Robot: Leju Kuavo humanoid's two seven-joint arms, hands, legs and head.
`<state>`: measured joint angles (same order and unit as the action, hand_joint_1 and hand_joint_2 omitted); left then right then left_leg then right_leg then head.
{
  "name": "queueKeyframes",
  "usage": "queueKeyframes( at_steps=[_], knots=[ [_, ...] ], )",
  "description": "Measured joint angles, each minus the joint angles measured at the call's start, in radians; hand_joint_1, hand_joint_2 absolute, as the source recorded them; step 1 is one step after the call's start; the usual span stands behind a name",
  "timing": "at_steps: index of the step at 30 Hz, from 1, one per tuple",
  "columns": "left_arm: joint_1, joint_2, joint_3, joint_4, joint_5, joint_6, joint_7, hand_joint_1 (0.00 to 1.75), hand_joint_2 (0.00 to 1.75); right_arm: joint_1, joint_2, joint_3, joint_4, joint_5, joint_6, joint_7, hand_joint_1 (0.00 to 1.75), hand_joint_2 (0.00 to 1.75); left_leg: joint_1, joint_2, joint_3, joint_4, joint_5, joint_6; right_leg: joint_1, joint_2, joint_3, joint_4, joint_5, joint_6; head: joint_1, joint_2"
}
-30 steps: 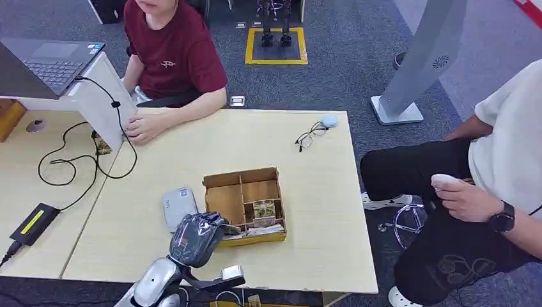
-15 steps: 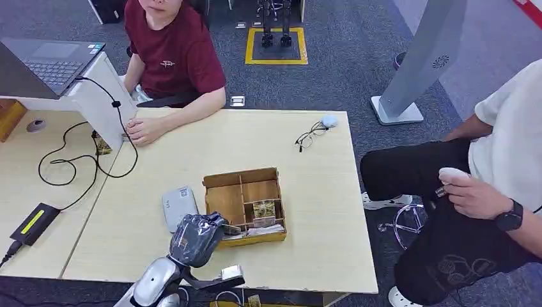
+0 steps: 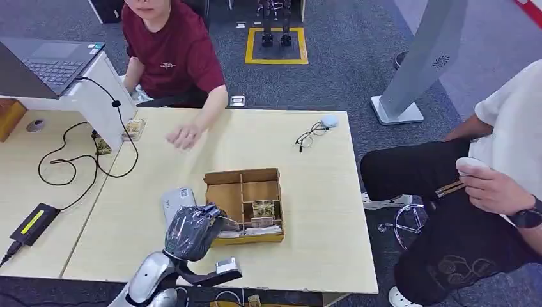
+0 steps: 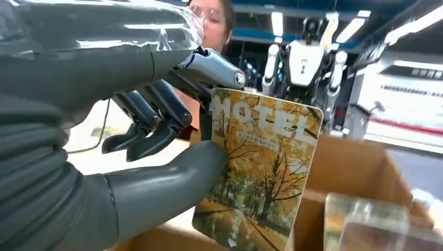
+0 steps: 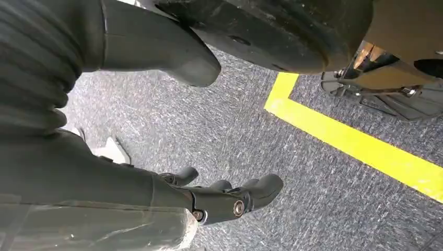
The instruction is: Pass the card to the sensor for recognition and then transmit it.
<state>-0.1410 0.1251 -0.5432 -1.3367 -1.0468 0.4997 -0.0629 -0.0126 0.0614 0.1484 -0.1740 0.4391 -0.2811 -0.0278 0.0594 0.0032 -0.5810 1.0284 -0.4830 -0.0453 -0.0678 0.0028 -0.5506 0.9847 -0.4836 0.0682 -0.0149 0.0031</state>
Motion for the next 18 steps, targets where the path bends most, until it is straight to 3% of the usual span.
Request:
queueKeyframes(
  at_steps=[18],
  knots=[
    [0.001, 0.027, 0.001, -0.079, 0.027, -0.008, -0.013, 1.75, 1.75, 0.001, 0.000, -0.003, 0.000, 0.001, 0.000, -0.007, 0.00, 1.75, 0.000, 0.000, 0.000, 0.000, 0.000, 0.000, 0.000, 0.000, 0.000, 0.000, 0.000, 0.000, 0.000, 0.000]
  ],
)
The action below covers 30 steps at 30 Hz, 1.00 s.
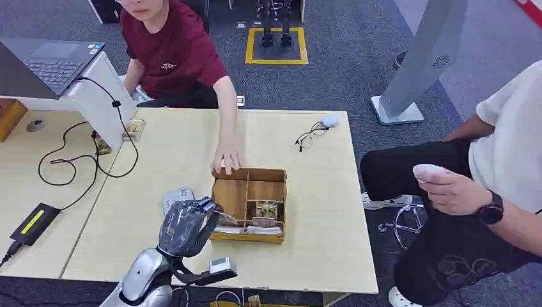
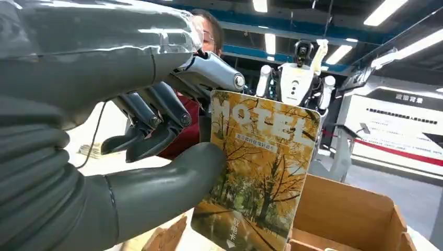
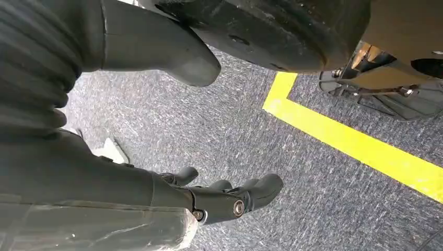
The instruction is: Pass the card to the sensor for recognition and then transmit it.
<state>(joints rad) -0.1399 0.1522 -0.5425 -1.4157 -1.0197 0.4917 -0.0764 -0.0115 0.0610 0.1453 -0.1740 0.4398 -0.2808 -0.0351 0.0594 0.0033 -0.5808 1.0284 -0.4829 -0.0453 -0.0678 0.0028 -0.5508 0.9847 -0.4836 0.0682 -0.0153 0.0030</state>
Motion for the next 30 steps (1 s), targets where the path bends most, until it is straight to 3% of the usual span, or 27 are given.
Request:
queueKeyframes(
  at_steps=[7, 12, 22, 25, 30],
  knots=[
    [-0.108, -0.012, 0.052, 0.073, -0.061, 0.013, 0.122, 1.75, 1.75, -0.006, 0.000, 0.000, -0.003, 0.030, 0.011, 0.013, 0.00, 1.75, 0.000, 0.000, 0.000, 0.000, 0.002, -0.001, 0.000, 0.000, 0.000, 0.000, 0.001, 0.000, 0.000, 0.000],
    [-0.216, -0.023, 0.115, 0.190, -0.051, 0.019, 0.123, 1.75, 1.75, -0.014, 0.000, 0.001, -0.009, 0.040, 0.020, 0.021, 0.00, 1.75, 0.000, 0.000, 0.000, 0.000, 0.003, 0.000, 0.000, 0.001, 0.000, 0.000, 0.003, 0.000, 0.000, 0.000],
    [-0.280, -0.039, 0.154, 0.291, -0.070, 0.024, 0.148, 1.75, 1.75, -0.020, 0.000, 0.003, -0.010, 0.058, 0.026, 0.033, 0.00, 1.75, 0.000, 0.000, -0.001, 0.000, 0.003, 0.000, 0.000, 0.000, -0.001, 0.000, 0.003, 0.000, 0.000, 0.000],
    [-0.315, -0.042, 0.163, 0.336, -0.104, 0.048, 0.179, 1.75, 1.75, -0.021, 0.000, 0.004, -0.010, 0.058, 0.027, 0.032, 0.00, 1.75, 0.000, 0.000, -0.001, 0.000, 0.003, 0.001, 0.000, 0.000, -0.001, 0.000, 0.003, 0.000, 0.000, 0.000],
    [-0.339, -0.044, 0.178, 0.381, -0.105, 0.064, 0.176, 1.75, 1.75, -0.021, 0.000, 0.004, -0.011, 0.059, 0.026, 0.031, 0.00, 1.75, 0.000, 0.000, -0.001, 0.000, 0.004, 0.000, 0.000, 0.001, -0.001, 0.000, 0.003, 0.000, 0.000, 0.000]
  ],
)
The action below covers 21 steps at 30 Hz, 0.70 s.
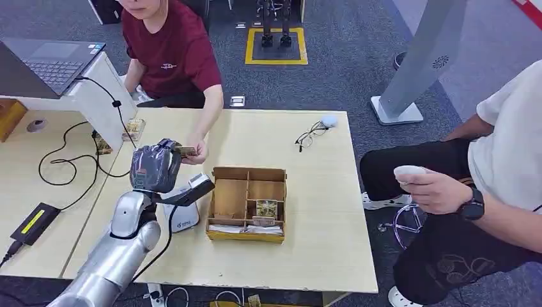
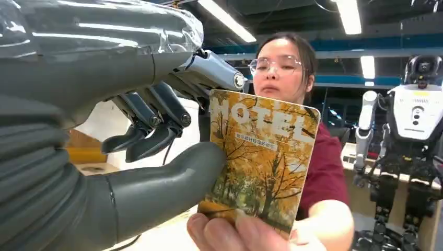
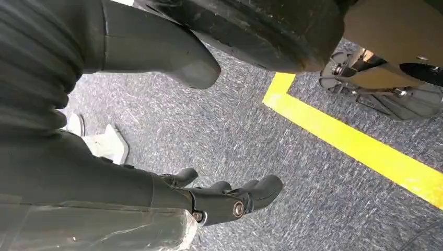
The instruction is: Pass the card to the sensor for recognition and then transmit it.
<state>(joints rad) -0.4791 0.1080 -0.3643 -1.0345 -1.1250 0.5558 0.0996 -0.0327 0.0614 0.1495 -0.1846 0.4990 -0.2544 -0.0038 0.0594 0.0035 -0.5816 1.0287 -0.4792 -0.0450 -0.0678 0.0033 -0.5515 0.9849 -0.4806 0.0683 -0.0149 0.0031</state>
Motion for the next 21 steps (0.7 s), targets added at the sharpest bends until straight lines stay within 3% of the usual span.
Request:
queueKeyframes(
  at_steps=[14, 15, 16, 21],
  knots=[
    [-0.004, -0.001, 0.014, 0.040, 0.000, 0.007, -0.013, 1.75, 1.75, 0.000, 0.000, 0.000, 0.000, 0.014, 0.000, -0.006, 0.00, 1.75, 0.000, 0.000, 0.000, 0.000, 0.000, 0.000, 0.000, 0.000, 0.000, 0.000, 0.000, 0.000, 0.000, 0.000],
    [-0.004, -0.001, 0.014, 0.040, 0.000, 0.007, -0.013, 1.41, 1.75, 0.000, 0.000, 0.000, 0.000, 0.014, 0.000, -0.006, 0.00, 1.75, 0.000, 0.000, 0.000, 0.000, 0.000, 0.000, 0.000, 0.000, 0.000, 0.000, 0.000, 0.000, 0.000, 0.000],
    [-0.005, -0.001, 0.014, 0.042, 0.000, 0.007, -0.013, 0.00, 1.75, 0.000, 0.000, 0.000, 0.000, 0.014, 0.000, -0.006, 0.00, 1.75, 0.000, 0.000, 0.000, 0.000, 0.000, 0.000, 0.000, 0.000, 0.000, 0.000, 0.000, 0.000, 0.000, 0.000],
    [-0.005, -0.001, 0.019, 0.044, 0.004, 0.014, -0.013, 0.00, 1.75, 0.000, 0.000, 0.000, 0.000, 0.014, 0.000, -0.010, 0.00, 1.75, 0.000, 0.000, 0.000, 0.000, 0.000, 0.000, 0.000, 0.000, 0.000, 0.000, 0.000, 0.000, 0.000, 0.000]
  ],
)
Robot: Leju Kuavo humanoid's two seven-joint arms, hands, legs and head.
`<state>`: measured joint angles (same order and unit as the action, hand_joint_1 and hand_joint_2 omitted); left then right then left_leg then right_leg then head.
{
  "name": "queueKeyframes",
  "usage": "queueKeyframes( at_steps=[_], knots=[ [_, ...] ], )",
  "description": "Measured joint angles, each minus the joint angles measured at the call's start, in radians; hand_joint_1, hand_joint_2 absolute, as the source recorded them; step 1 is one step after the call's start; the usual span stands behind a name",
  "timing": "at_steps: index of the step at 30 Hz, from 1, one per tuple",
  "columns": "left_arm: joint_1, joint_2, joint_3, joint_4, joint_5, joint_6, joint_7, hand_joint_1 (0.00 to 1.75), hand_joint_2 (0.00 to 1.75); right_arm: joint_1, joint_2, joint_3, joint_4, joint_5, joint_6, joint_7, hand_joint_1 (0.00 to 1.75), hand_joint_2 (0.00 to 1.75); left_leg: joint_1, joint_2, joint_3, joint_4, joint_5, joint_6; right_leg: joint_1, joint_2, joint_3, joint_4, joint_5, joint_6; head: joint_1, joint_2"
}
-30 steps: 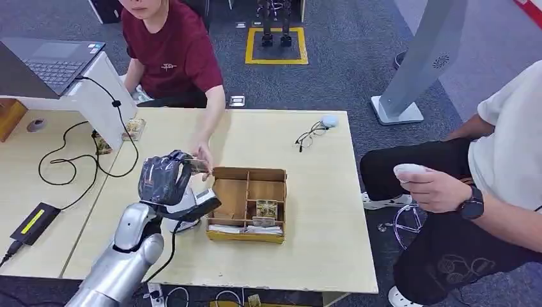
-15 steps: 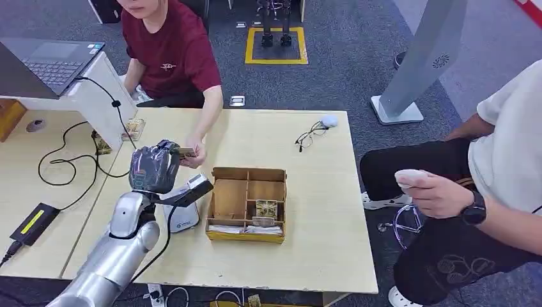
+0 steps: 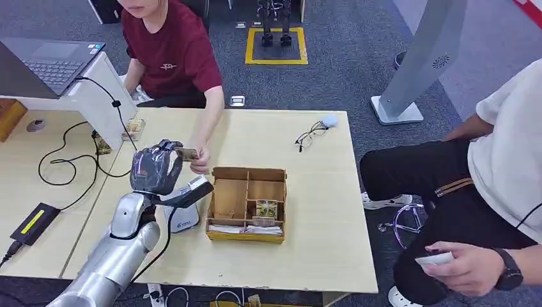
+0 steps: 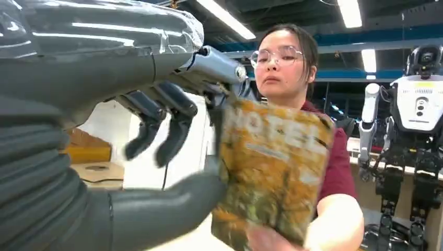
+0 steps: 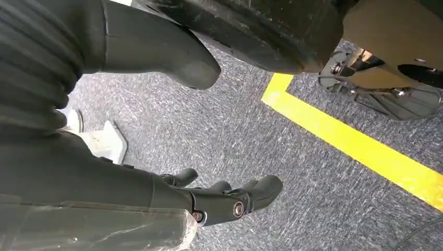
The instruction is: Pass the card to the sensor for recognition and then transmit it.
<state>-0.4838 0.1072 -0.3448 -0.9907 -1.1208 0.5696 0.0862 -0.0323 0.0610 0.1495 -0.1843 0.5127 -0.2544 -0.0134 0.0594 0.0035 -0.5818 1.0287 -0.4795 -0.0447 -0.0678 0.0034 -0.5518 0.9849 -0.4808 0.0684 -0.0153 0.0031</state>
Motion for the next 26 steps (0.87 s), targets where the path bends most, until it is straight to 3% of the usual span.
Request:
queueKeyframes(
  at_steps=[4, 9, 16, 26],
  knots=[
    [0.001, 0.002, 0.009, 0.002, 0.002, 0.031, 0.006, 0.00, 1.75, 0.000, 0.000, 0.000, 0.000, 0.000, -0.002, -0.001, 0.00, 1.75, 0.000, 0.000, -0.001, 0.000, 0.000, 0.000, 0.000, 0.000, 0.000, 0.000, 0.000, 0.000, 0.000, 0.000],
    [0.025, 0.044, 0.080, 0.017, 0.039, 0.097, 0.024, 0.00, 1.75, 0.006, 0.000, 0.000, 0.000, -0.003, -0.012, -0.004, 0.00, 1.75, 0.000, 0.001, -0.001, 0.000, 0.000, 0.000, 0.000, 0.001, 0.000, 0.000, 0.000, 0.000, 0.000, 0.000],
    [0.136, 0.118, 0.322, 0.018, 0.031, 0.121, -0.080, 0.00, 1.75, 0.019, 0.000, -0.003, 0.002, -0.003, -0.022, -0.010, 0.00, 1.75, 0.000, 0.001, -0.001, -0.001, 0.000, 0.000, 0.000, 0.001, -0.001, 0.000, -0.001, -0.001, 0.000, 0.000],
    [0.319, 0.192, 0.588, -0.027, 0.087, 0.122, -0.117, 0.00, 1.75, 0.032, 0.000, -0.018, 0.003, -0.022, -0.024, -0.019, 0.00, 1.75, 0.000, 0.002, -0.002, -0.001, -0.001, 0.000, 0.000, 0.001, -0.002, 0.000, -0.002, 0.000, 0.001, 0.000]
  ],
)
